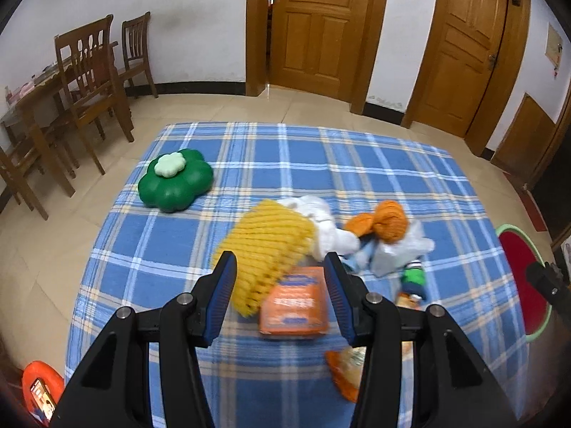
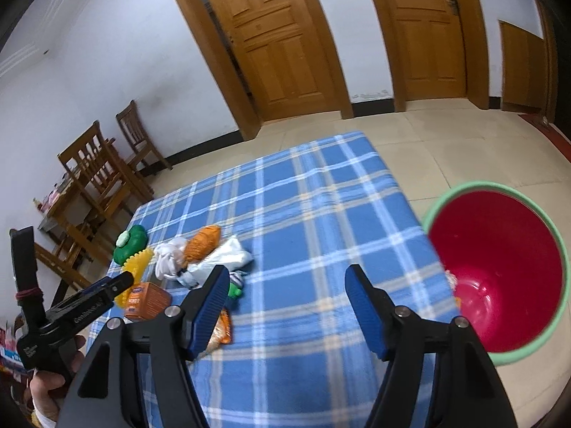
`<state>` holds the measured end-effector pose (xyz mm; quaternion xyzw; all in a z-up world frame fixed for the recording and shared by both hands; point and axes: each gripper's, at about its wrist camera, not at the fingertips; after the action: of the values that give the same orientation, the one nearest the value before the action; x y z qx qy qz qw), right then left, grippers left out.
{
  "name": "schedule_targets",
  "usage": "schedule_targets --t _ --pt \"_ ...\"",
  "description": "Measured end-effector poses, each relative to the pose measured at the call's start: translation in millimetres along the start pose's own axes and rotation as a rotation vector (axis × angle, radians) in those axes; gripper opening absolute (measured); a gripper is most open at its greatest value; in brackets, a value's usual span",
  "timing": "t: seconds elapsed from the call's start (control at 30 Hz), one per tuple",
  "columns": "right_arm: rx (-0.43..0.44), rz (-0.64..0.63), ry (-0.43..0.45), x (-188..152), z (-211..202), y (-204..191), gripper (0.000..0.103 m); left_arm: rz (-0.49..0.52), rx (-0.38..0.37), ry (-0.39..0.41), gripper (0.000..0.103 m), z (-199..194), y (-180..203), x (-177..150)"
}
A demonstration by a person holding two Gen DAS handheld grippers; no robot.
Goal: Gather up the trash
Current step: 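Move the left tool back to the table and grasp the yellow corn-shaped foam, then grasp the orange carrot-shaped foam with the right tool while the left tool holds the corn foam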
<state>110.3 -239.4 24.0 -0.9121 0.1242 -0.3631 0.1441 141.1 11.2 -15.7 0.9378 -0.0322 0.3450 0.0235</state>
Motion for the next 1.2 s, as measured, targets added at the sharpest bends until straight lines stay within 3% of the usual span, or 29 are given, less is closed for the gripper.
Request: schedule_targets --t 0.3,0.47,0.57,0.9,1.07,1.2 --pt "0.018 -0.059 -0.055 6.0 32.5 -34.4 0.07 -0.017 -0.011 -0.022 0.051 24.9 -18.6 5.9" --pt "0.024 -0.089 -0.092 6.7 53.2 -54.6 0.07 -0.054 -0.064 -0.02 0.05 31.9 -34.3 7.1" --pt "0.035 -0.11 -0.115 7.6 63.9 -68.2 0.07 -0.078 -0.09 -0.011 0.039 33.7 -45.1 8.1" --pt "0.01 -0.155 -0.156 8.2 99.2 -98.5 0.07 -0.139 -0.187 0.015 0.019 38.5 -77.4 2.6" --pt "-0.024 -0.147 -0.165 9.6 114.5 -103.3 0.069 -0.148 -0.249 0.04 0.017 33.1 -82.5 -0.3" --pt "-0.05 -0.145 -0.155 9.4 119.9 -104.6 0.057 -0.152 -0.265 0.055 0.017 30.8 -84.9 -0.3"
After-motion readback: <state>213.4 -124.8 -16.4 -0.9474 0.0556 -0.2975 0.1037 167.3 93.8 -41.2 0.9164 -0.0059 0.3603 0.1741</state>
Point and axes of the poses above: each gripper's, at about its wrist camera, not at the fingertips, and z roughly the way its jaws point, y to its right, x to its top, and after that the axes turned 4 degrees about z, right-handed
